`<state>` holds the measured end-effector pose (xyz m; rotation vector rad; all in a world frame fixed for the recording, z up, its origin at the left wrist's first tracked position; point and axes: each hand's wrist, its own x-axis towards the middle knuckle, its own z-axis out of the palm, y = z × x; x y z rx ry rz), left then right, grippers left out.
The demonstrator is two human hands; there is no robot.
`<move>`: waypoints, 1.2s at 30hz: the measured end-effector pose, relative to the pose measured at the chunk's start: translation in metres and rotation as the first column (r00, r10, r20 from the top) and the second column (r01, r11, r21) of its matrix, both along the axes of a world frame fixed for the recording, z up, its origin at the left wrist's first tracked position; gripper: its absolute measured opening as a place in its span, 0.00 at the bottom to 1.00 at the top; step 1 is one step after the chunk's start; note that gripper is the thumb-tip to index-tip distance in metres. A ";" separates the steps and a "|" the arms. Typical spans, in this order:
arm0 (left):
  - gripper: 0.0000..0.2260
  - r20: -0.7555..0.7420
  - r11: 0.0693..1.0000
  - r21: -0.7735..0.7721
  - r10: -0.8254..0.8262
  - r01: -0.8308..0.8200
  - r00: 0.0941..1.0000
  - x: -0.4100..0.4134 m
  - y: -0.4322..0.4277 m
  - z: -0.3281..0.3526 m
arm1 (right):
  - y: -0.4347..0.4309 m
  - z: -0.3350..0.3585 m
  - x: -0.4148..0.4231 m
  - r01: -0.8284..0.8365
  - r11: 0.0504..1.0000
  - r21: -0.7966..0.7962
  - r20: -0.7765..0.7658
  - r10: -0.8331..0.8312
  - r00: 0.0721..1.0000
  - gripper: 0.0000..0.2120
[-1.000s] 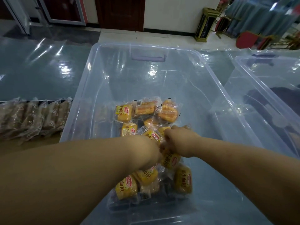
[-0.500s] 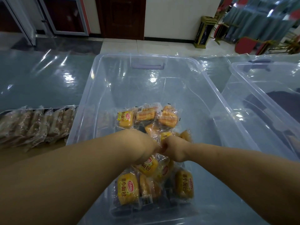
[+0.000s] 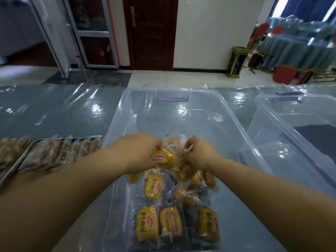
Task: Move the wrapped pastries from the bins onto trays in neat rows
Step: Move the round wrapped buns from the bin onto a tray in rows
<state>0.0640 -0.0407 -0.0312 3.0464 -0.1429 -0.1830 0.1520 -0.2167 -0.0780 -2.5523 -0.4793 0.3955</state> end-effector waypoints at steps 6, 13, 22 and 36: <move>0.15 0.338 0.931 -0.353 0.218 -0.091 0.916 -0.037 0.022 0.035 | -0.003 0.049 -0.008 -0.066 0.991 0.114 0.302 0.029 0.953 0.04; 0.15 0.540 0.788 -0.615 0.445 -0.025 0.715 -0.098 0.044 0.084 | 0.015 0.123 -0.060 -0.189 0.948 0.257 0.626 -0.015 0.779 0.07; 0.13 0.608 0.823 -0.560 0.490 -0.101 0.624 -0.240 0.134 0.092 | 0.107 0.148 -0.185 -0.308 0.835 0.457 0.655 -0.081 0.751 0.08; 0.12 0.444 0.673 -0.681 0.693 -0.288 0.568 -0.449 0.299 0.002 | 0.307 0.045 -0.350 -0.345 0.839 0.422 0.482 0.115 0.869 0.15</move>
